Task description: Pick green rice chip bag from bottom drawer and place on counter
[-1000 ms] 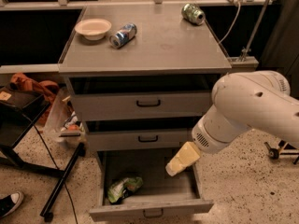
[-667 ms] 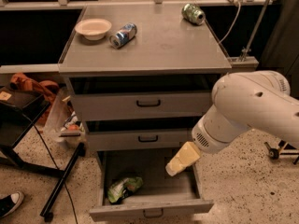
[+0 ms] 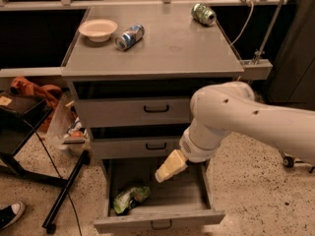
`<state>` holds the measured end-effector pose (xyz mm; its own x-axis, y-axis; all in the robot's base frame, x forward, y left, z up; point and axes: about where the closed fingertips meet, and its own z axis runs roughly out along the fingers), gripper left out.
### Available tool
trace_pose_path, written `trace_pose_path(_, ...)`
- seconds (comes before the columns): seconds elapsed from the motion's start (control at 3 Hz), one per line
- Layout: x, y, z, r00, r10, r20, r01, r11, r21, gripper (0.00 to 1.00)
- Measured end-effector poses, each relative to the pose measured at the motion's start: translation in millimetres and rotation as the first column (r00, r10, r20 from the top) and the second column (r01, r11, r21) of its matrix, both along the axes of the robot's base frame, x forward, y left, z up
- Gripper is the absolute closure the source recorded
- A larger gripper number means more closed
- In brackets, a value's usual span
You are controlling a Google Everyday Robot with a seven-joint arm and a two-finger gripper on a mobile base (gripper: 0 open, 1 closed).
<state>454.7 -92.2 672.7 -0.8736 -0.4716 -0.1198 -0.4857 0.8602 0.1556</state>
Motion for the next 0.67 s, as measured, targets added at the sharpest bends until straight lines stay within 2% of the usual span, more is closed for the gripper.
trace_pose_path(0.33, 8.0, 27.0, -40.6, 0.9894, -0.118, -0.085, 0.121, 0.992, 0.026, 0.00)
trace_pose_path(0.67, 18.3, 51.3, -90.0, 0.9567, -0.249, -0.150, 0.261, 0.963, 0.061, 0.00)
